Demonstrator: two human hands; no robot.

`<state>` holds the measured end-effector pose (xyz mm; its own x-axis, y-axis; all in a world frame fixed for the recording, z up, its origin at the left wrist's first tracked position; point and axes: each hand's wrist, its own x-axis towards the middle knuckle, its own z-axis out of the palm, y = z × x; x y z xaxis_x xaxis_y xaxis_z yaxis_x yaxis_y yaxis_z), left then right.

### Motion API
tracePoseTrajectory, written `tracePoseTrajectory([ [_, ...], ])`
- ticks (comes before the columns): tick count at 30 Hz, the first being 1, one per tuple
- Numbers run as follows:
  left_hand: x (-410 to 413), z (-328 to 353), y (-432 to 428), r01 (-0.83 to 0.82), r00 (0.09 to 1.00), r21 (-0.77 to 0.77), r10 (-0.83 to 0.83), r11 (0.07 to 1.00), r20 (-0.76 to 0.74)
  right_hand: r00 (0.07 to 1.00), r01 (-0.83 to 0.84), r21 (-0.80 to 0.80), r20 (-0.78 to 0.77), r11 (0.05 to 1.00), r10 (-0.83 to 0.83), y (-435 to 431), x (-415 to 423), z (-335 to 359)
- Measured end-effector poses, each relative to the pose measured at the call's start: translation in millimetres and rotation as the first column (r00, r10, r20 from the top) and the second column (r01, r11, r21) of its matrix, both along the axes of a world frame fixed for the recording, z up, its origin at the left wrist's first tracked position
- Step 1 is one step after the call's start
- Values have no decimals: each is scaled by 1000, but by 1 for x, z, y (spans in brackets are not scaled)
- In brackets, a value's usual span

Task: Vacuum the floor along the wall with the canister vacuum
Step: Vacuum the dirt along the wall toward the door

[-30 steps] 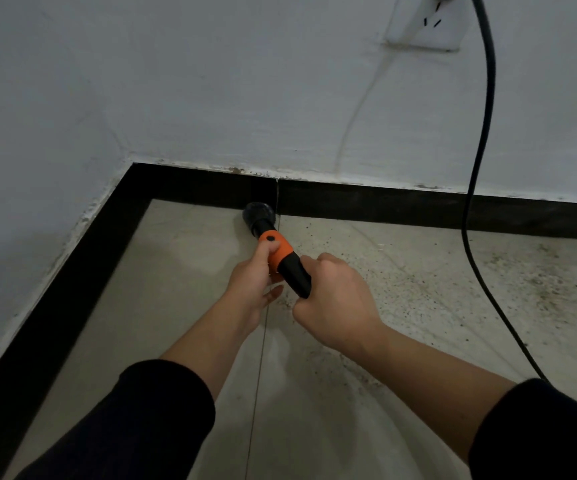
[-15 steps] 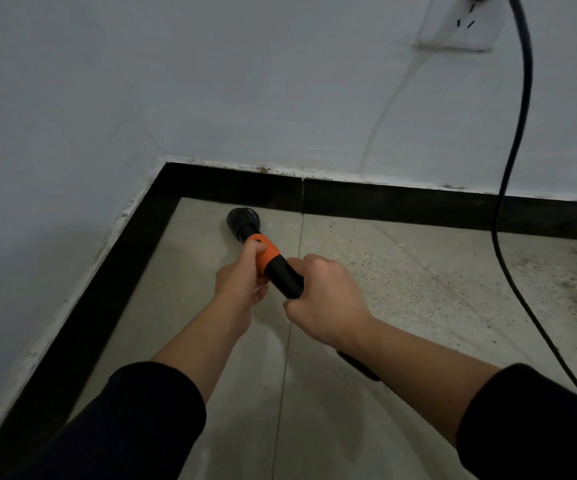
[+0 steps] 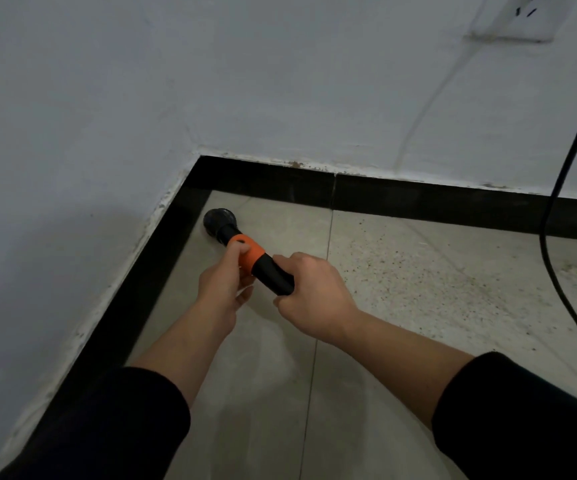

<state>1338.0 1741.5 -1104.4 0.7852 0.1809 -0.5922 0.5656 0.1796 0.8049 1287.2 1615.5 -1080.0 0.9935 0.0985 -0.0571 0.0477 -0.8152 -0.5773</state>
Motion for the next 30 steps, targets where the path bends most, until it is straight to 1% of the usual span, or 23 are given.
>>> tracePoseTrajectory([
  [3,-3,1,-5,15,1000,2,-15,1000,22,1000,7,1,-5,1000,-7,-5,-3,2],
  [7,-14,-1,-21,43,999,-4,-43,999,28,1000,19,-36,11,999,-18,-20,-19,4],
  [11,-36,-4,-47,103,994,15,-104,995,18,999,45,-72,5,996,-45,-46,-48,3],
  [14,-51,-4,-68,172,985,28,-173,985,22,995,97,-61,-12,993,-98,-68,-70,4],
  [20,-72,-1,-98,277,961,34,-277,960,-3,982,169,-17,-78,985,-170,-95,-103,14],
  [22,-79,1,-103,324,946,6,-324,946,-23,978,183,-9,-97,983,-183,-102,-115,19],
  [27,-94,10,-113,434,899,-46,-436,900,-33,966,212,-23,-146,977,-213,-112,-137,29],
  [30,-103,11,-113,462,884,-22,-463,886,-71,950,220,-40,-216,975,-224,-114,-141,30],
])
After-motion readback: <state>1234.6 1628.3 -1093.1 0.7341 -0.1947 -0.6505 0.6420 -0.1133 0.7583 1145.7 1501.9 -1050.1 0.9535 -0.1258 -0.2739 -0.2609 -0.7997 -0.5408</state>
